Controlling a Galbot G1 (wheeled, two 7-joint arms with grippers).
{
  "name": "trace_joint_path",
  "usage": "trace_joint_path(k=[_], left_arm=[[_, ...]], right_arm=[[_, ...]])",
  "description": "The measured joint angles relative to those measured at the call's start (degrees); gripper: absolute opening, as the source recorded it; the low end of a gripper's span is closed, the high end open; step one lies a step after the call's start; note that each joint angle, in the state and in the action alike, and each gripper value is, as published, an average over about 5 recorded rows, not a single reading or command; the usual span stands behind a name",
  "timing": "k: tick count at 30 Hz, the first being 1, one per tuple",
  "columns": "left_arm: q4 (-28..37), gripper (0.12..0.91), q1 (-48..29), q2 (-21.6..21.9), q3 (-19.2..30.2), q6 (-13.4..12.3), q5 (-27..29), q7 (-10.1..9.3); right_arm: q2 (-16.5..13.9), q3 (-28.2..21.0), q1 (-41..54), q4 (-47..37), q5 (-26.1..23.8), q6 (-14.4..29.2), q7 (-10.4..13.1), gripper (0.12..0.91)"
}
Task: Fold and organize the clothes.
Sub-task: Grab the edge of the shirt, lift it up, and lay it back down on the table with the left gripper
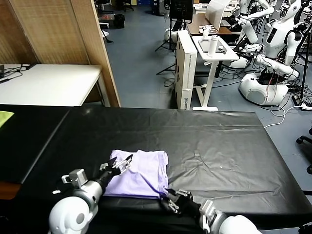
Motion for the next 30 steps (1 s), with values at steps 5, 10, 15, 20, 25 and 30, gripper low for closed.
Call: trace_joint_path(k=[5, 10, 15, 20, 25, 30], left_arm=[[1.6, 0.907, 0.1, 0.1, -1.2, -2.8, 0.0, 1.5], [3.7, 0.907, 0.9, 0.1, -2.9, -5.8, -1.5, 2.48], [6.2, 0.907, 1.8, -0.6, -4.3, -8.1, -1.3, 3.18], [7.9, 0.907, 2.4, -1.1, -5.3, -9.2, -1.4, 4.05], [8.5, 0.907, 3.3, -1.7, -6.0, -9.5, -1.8, 4.53], [8.6, 0.907, 4.3, -2.5, -6.7, -9.5, -3.7, 4.68]], right_arm=[[0.9, 4.1, -2.8, 2.6, 3.0, -0.1, 0.7, 0.857], [2.3, 8.2, -4.8, 4.3, 6.3, -0.3, 1.7, 0.905], [3.9, 12.5, -4.8, 4.0, 9.3, -0.6, 2.8, 0.907], [4.6, 15.6, -4.7, 3.1, 9.8, -0.6, 2.9, 0.907], [4.8, 16.9, -4.8, 2.7, 9.9, -0.6, 3.0, 0.907], [4.9, 17.8, -4.3, 2.1, 10.2, -0.6, 3.3, 0.907]])
